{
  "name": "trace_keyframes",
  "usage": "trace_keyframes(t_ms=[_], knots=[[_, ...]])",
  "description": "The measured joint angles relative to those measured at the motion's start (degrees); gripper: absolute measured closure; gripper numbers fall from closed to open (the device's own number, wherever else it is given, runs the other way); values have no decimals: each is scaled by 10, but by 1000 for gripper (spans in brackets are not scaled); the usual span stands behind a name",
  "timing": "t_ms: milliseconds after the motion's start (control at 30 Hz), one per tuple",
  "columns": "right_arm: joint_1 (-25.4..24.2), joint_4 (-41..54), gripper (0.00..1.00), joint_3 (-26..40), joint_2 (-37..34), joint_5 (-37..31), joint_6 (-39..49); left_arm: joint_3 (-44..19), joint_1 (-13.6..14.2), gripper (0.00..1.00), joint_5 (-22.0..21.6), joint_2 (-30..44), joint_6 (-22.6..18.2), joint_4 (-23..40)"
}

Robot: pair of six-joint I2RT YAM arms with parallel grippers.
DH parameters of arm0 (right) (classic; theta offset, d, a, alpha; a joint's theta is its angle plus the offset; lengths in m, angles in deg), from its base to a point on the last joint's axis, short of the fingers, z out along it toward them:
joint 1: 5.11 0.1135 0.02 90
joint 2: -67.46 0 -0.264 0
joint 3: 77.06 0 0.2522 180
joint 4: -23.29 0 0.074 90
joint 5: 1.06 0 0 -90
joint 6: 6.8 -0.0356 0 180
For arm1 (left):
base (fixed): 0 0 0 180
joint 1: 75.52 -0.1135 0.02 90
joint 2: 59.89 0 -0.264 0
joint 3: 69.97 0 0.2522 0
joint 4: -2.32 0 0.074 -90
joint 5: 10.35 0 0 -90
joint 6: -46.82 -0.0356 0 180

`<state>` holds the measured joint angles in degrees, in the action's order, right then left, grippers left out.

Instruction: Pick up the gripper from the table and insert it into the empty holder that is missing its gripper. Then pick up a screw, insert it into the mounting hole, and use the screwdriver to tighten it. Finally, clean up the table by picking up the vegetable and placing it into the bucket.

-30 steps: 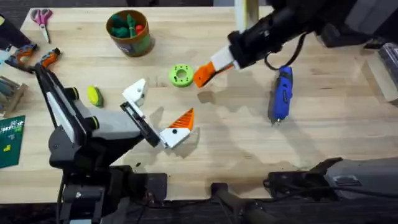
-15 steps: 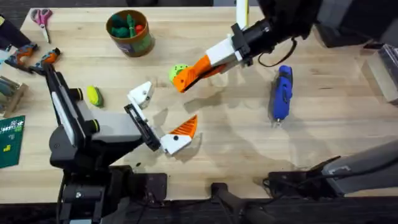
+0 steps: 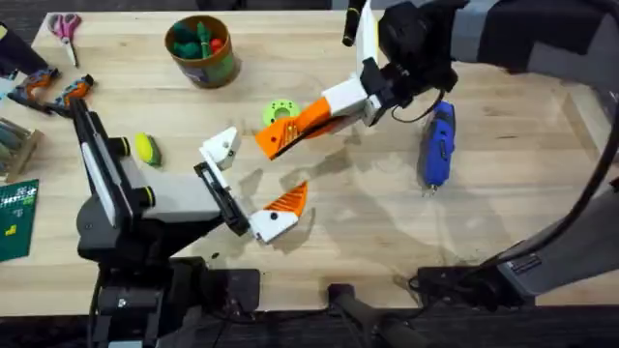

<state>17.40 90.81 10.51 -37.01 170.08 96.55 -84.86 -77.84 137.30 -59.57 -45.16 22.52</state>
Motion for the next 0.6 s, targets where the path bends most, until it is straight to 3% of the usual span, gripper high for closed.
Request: trace_keyframes(t_ms=[300,600], knots=[[28,-52,989,-3,-34,21,-2,0,0,15,0,0,-2,0],[37,-124,989,-4,-68,26,-69,0,0,15,0,0,-2,0]])
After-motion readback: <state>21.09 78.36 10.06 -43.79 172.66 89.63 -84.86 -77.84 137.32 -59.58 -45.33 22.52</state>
